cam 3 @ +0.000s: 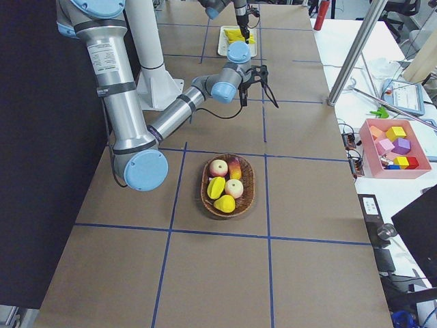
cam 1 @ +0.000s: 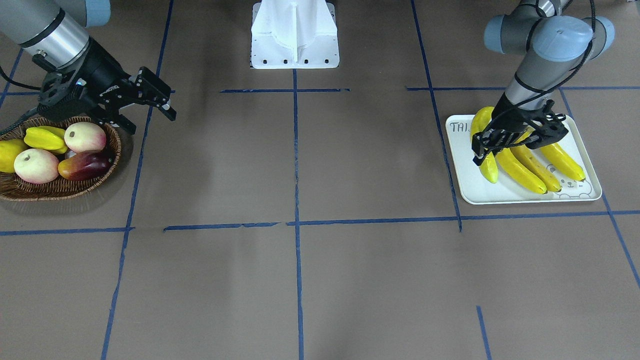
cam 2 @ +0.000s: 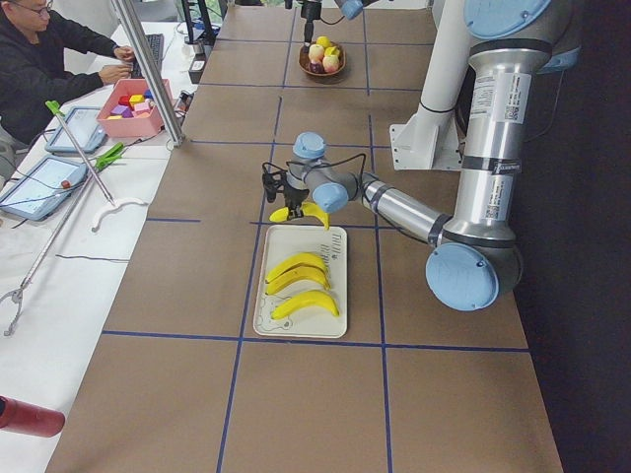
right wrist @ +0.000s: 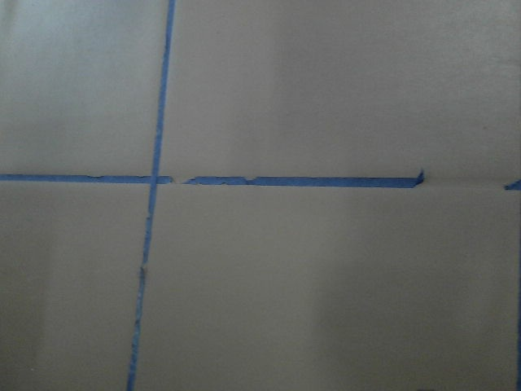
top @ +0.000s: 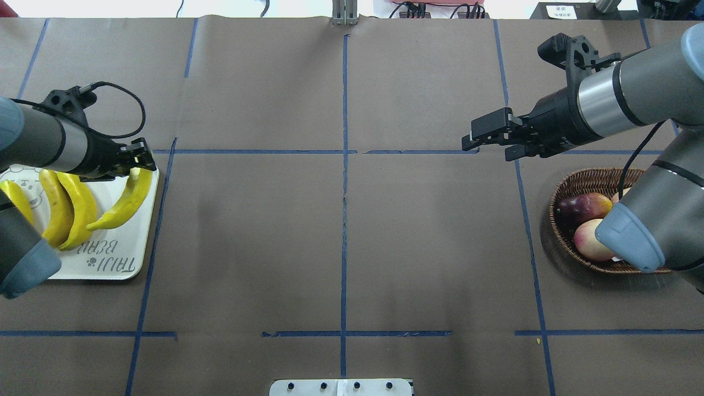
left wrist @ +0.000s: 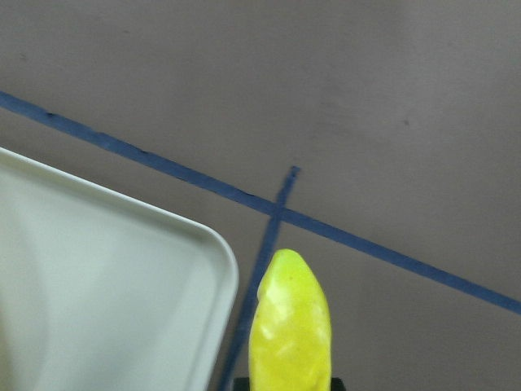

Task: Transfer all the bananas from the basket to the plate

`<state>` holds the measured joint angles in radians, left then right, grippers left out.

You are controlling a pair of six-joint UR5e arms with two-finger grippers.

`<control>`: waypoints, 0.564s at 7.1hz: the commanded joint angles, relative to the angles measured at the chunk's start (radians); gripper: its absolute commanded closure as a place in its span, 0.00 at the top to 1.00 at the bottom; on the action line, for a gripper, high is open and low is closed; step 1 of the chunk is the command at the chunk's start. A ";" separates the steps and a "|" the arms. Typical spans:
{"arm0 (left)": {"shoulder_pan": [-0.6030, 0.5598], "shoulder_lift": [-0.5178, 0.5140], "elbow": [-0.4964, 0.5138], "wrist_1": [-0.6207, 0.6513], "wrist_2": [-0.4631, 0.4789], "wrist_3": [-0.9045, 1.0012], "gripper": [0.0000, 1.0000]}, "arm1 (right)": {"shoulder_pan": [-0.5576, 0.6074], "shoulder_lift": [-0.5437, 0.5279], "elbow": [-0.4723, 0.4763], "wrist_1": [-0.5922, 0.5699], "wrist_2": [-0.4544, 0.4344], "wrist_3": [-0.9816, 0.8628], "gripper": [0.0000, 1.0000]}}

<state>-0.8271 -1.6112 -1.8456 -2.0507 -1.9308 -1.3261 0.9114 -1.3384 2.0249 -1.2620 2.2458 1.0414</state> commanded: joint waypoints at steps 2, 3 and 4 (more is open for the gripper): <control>0.009 0.027 0.012 0.007 0.035 0.047 1.00 | 0.055 -0.054 0.024 -0.084 0.002 -0.096 1.00; 0.008 0.027 0.011 0.009 0.027 0.048 1.00 | 0.101 -0.056 0.031 -0.203 0.002 -0.236 1.00; -0.003 0.030 -0.007 0.039 0.023 0.068 1.00 | 0.134 -0.062 0.032 -0.306 0.000 -0.367 1.00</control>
<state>-0.8221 -1.5835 -1.8396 -2.0341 -1.9031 -1.2735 1.0030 -1.3939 2.0537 -1.4517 2.2470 0.8187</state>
